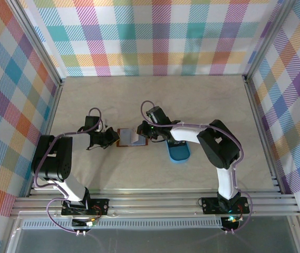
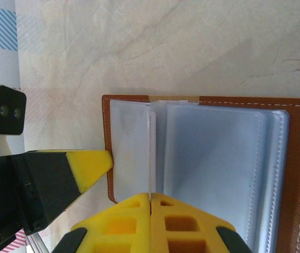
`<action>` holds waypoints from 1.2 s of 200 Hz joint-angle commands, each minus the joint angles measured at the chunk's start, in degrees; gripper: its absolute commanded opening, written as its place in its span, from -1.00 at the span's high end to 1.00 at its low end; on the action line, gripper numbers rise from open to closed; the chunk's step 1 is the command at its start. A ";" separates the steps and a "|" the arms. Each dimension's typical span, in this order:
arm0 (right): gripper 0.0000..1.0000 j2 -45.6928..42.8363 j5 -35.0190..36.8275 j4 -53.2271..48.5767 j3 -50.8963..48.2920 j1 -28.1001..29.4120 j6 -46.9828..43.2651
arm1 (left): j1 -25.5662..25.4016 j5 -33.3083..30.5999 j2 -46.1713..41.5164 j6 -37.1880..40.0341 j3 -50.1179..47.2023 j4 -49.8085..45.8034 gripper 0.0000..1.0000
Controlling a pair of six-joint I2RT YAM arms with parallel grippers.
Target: Put the credit cards into the card holder
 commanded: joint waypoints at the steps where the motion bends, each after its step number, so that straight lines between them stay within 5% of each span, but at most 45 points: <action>1: 1.00 1.46 -0.66 2.02 0.73 0.28 1.19 | -0.45 0.72 1.02 0.25 -0.97 0.80 0.89; 240: 1.00 1.81 -0.52 4.10 -0.30 0.52 2.99 | -0.46 0.37 1.17 0.17 -0.63 0.16 0.89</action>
